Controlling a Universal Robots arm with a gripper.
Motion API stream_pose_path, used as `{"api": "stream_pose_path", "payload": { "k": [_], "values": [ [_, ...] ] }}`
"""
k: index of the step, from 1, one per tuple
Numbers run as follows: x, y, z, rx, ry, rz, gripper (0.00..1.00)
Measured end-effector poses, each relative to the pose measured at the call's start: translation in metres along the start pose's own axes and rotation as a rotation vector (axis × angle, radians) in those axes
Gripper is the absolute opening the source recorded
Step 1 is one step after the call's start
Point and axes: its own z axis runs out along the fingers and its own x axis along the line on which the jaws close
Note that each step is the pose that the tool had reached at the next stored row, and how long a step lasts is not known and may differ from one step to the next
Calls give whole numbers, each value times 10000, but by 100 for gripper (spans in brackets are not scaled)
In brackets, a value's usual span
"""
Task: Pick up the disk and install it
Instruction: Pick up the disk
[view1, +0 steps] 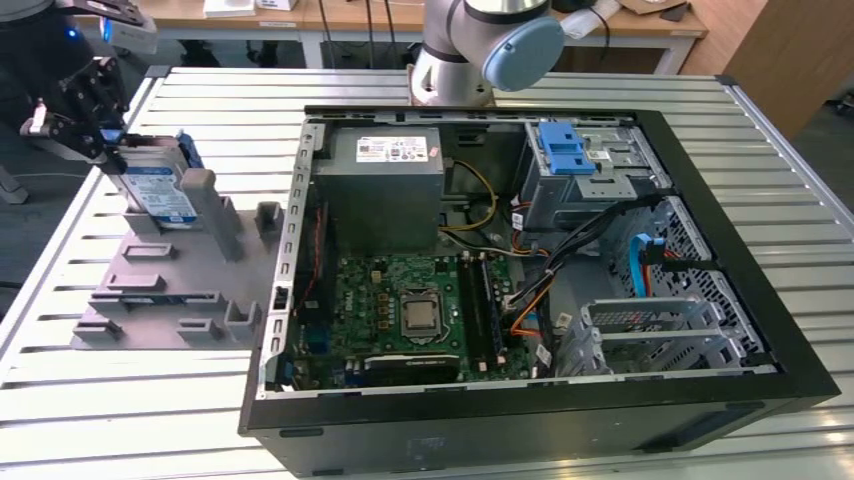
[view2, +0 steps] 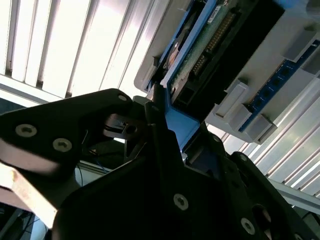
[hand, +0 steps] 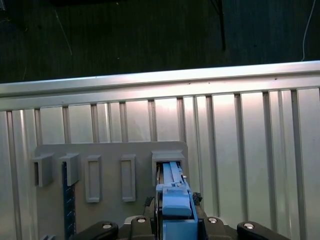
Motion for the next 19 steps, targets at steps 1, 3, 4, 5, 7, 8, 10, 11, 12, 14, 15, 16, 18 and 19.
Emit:
{"api": "stream_pose_path", "payload": {
  "k": [1,3,4,5,7,8,10,11,12,14,15,16,18,19],
  "values": [
    [0,0,0,0,2,0,37],
    [0,0,0,0,4,0,37],
    [0,0,0,0,4,0,37],
    [0,0,0,0,4,0,37],
    [0,0,0,0,4,-93,37],
    [0,0,0,-2,0,-240,37],
    [0,0,0,-4,-6,-518,37],
    [1,0,1,-4,-8,-601,37],
    [1,0,0,-4,-9,-658,37],
    [1,0,1,-4,-9,-666,37],
    [1,0,1,-4,-10,-667,37],
    [1,0,1,-4,-9,-667,37],
    [1,0,1,-4,-10,-668,38],
    [1,0,1,-4,-10,-668,38]
  ]
}}
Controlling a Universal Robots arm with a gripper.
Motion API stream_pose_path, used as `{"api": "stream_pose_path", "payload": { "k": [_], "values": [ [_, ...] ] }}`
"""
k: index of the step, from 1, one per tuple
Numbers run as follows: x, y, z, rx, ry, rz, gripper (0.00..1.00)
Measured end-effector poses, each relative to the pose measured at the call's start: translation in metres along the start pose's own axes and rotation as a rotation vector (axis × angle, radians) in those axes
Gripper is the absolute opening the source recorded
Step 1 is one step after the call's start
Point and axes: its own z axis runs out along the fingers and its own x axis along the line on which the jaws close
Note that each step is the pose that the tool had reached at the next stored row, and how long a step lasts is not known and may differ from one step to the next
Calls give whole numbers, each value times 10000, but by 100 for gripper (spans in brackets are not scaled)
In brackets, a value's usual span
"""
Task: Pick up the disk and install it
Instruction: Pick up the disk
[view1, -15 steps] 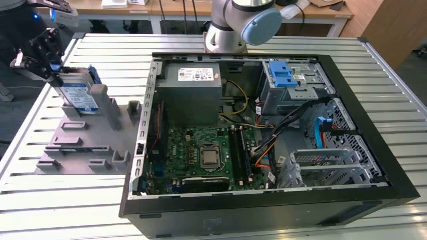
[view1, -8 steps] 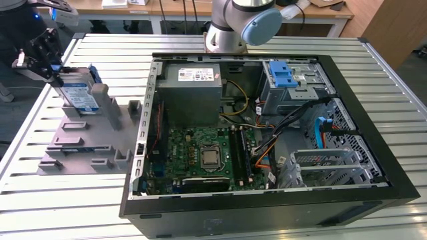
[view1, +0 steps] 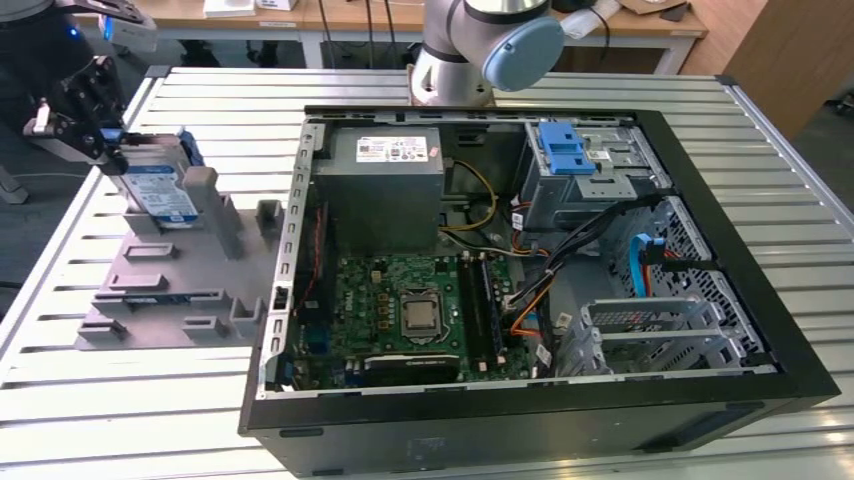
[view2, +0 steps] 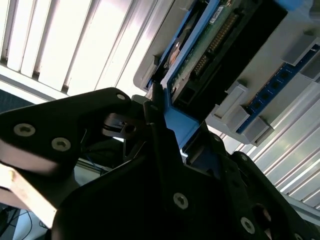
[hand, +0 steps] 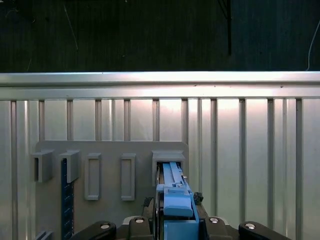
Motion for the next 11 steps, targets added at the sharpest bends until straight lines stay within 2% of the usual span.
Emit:
{"api": "stream_pose_path", "payload": {
  "k": [1,2,6,8,9,11],
  "values": [
    [0,0,0,0,0,0,38],
    [0,0,0,0,0,0,45],
    [0,0,0,0,0,0,45],
    [0,0,0,-1,1,0,43],
    [0,0,0,-1,1,0,36],
    [0,0,0,0,1,0,36]
  ]
}}
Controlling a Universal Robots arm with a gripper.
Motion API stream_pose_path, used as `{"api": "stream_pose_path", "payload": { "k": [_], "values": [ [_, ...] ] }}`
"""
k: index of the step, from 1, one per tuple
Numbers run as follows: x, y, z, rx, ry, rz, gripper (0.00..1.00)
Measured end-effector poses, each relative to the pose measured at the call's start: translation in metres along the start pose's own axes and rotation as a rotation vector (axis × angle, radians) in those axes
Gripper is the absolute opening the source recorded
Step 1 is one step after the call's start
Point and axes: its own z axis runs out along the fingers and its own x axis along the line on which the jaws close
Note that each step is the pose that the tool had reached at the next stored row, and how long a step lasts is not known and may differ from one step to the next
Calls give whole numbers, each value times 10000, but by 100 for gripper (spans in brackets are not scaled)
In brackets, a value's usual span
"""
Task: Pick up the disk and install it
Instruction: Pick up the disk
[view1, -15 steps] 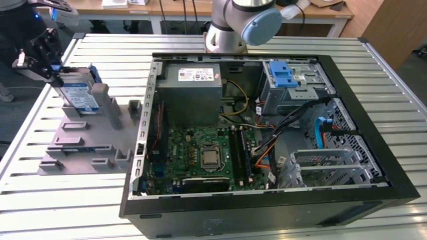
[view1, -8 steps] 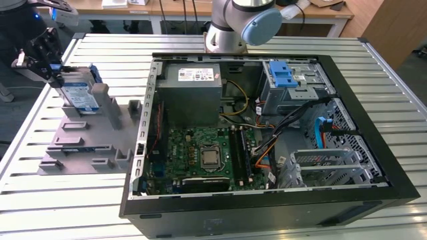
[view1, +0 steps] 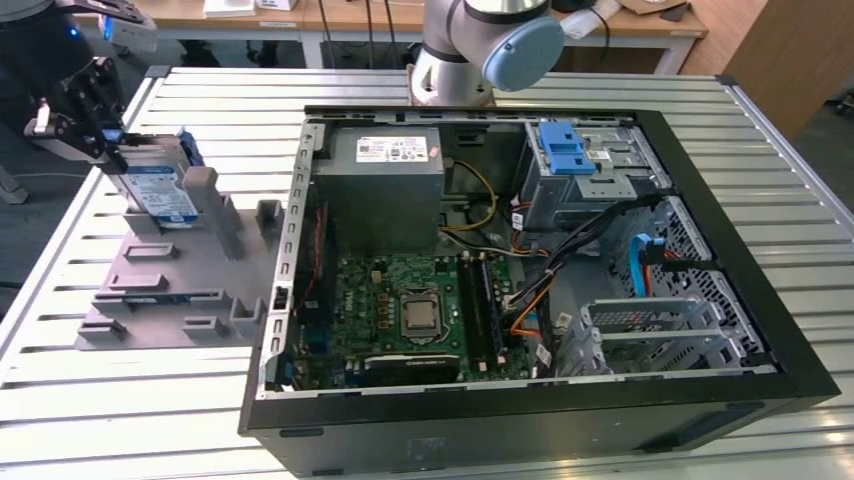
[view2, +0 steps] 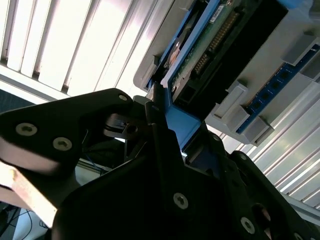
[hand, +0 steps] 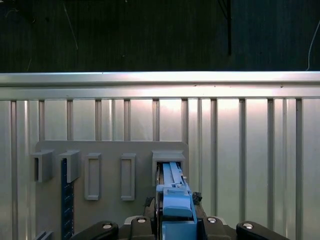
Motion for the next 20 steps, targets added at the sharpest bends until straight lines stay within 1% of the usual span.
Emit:
{"api": "stream_pose_path", "payload": {
  "k": [10,17,20],
  "values": [
    [0,0,-3,1,-1,-1,36],
    [0,-1,-66,0,0,-1,36],
    [-1,-1,-72,1,-1,-1,36]
  ]
}}
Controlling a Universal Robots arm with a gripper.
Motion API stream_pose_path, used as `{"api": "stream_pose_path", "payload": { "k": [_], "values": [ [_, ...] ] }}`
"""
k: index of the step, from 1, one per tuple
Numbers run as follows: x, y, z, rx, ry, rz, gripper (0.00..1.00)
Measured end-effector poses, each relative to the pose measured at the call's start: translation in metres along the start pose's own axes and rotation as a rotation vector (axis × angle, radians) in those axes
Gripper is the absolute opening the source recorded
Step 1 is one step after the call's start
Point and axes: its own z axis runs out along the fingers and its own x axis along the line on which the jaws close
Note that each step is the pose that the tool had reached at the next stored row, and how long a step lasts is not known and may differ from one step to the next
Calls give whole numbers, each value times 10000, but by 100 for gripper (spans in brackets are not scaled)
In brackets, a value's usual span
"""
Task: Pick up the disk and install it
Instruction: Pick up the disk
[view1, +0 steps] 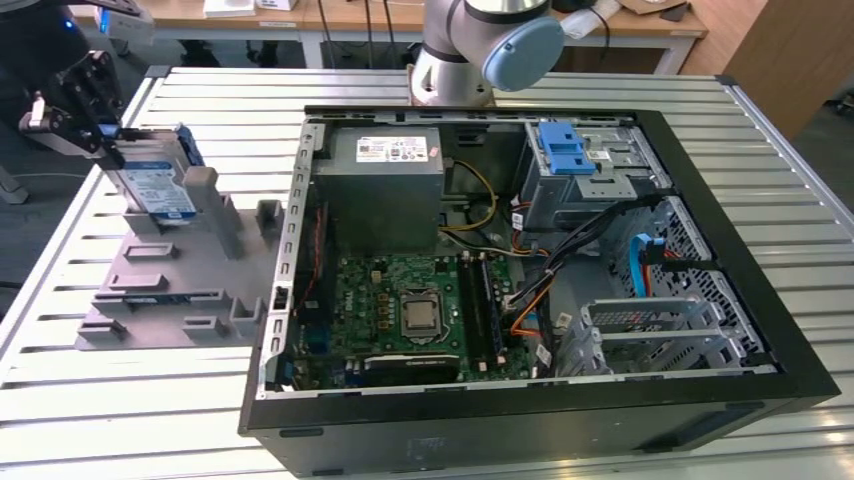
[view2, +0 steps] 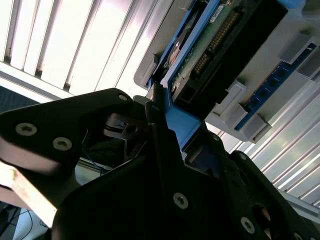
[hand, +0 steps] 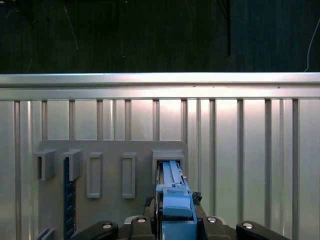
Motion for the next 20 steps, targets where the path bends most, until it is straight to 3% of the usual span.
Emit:
{"api": "stream_pose_path", "payload": {
  "k": [11,20],
  "values": [
    [0,-1,-26,-1,0,0,36],
    [-1,-3,-139,-1,1,0,36]
  ]
}}
